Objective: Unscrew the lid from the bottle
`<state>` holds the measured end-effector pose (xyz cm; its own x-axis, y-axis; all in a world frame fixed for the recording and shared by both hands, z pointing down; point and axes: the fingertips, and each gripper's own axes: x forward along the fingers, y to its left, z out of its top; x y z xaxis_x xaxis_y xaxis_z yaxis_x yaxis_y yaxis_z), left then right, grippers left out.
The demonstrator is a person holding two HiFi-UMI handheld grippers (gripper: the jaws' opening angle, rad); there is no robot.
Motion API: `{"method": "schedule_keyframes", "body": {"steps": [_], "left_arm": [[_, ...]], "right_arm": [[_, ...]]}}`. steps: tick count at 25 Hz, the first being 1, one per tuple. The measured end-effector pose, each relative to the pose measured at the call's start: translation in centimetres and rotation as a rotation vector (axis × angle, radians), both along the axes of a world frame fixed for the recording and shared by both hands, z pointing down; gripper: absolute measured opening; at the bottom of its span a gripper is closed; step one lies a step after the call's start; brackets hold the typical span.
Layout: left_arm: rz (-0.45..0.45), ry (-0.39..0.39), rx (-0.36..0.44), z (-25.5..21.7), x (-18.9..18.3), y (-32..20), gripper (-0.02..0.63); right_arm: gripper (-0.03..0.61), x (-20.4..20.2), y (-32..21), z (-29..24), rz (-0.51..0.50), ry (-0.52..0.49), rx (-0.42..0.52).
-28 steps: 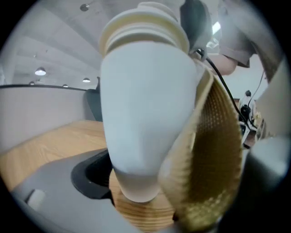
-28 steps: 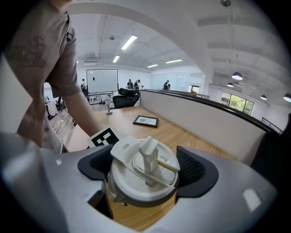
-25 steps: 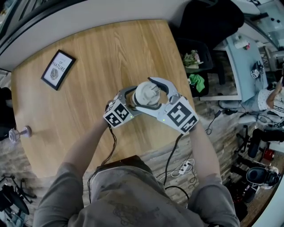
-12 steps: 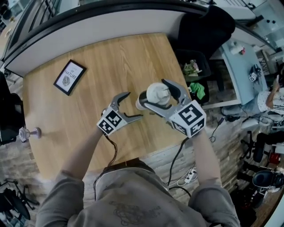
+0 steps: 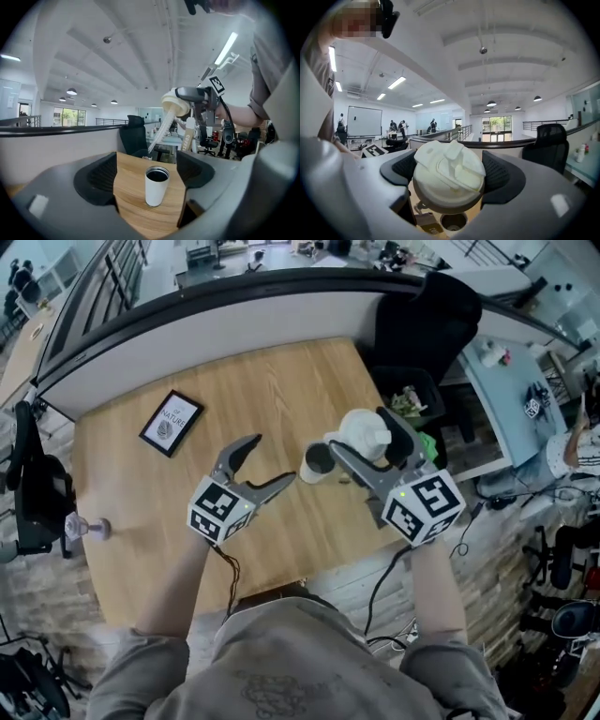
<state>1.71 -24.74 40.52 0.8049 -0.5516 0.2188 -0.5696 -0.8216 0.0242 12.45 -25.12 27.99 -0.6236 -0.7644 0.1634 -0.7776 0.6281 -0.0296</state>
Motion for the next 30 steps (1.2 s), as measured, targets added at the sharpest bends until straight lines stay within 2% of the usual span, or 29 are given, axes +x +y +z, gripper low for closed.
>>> {"method": "schedule_keyframes", "body": {"steps": [6, 10, 15, 19, 25, 30], "left_arm": [[-0.102, 0.043, 0.127, -8.1, -3.7, 0.7, 0.294], [-0.139, 0.087, 0.177, -12.8, -5.1, 1.6, 0.231], [-0.197, 0.097, 0.250, -16.8, -6.7, 2.8, 0.201], [-0.235, 0.080, 0.304, -18.7, -7.7, 4.2, 0.148], [-0.259, 0.069, 0.289, -18.9, -8.9, 6.6, 0.133], [-0.299, 0.030, 0.302, -18.2, -9.9, 7.2, 0.109]], "right_arm": [[0.439, 1.4, 2.1, -6.1, 0.145, -0.118, 0.127], [0.439, 1.6, 3.7, -9.1, 0.188, -0.167, 0.188], [0.439, 1.5, 6.2, -11.6, 0.211, -0.222, 0.237], [0.439, 1.7, 8.1, -13.0, 0.222, -0.258, 0.260], [0.439, 1.7, 10.4, -12.7, 0.228, -0.289, 0.254], [0.439, 0.9, 11.4, -10.7, 0.223, -0.285, 0.209]]}}
